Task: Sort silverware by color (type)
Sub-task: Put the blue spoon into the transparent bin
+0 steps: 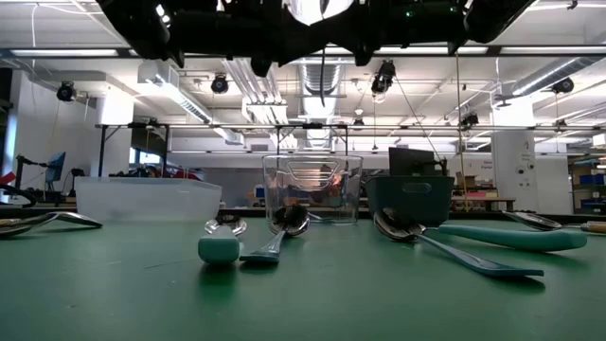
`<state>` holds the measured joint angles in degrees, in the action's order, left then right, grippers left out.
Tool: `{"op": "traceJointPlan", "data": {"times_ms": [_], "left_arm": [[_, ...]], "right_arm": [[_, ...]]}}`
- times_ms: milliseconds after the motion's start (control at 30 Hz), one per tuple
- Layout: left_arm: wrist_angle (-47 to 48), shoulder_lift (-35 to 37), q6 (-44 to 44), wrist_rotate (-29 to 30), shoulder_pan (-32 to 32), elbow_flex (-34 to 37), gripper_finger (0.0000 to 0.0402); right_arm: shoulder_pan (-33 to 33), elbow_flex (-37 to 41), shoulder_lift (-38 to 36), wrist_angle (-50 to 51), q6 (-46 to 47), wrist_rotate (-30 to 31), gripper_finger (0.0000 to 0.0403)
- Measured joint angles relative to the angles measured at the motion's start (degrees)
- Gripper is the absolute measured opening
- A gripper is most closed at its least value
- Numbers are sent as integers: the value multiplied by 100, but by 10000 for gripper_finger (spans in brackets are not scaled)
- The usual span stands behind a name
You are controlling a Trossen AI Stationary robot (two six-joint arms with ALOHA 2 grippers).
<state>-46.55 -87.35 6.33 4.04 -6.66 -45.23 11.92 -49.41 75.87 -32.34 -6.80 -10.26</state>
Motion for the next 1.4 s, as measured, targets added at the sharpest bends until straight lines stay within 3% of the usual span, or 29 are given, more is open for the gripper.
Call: {"op": "traceJointPlan", "data": {"times_ms": [267, 433, 600, 1067, 1400], "left_arm": [[802, 306, 144, 4, -66, 0, 169], [2033, 990, 548, 675, -129, 0, 193], [2853, 1874, 784, 1235, -134, 81, 196], [3170, 3890, 571, 1359, -131, 1037, 197], [3573, 4617, 533, 1361, -131, 1213, 197]], "right_arm": [[11, -344, -39, 492, 174, 252, 9], [11, -921, -39, 1482, 178, 840, 9], [46, -1632, 150, 2218, 186, 1002, 9], [554, -4098, 1769, 4063, 786, 1069, 9], [800, -4870, 2523, 4631, 1473, 1160, 9]]}}
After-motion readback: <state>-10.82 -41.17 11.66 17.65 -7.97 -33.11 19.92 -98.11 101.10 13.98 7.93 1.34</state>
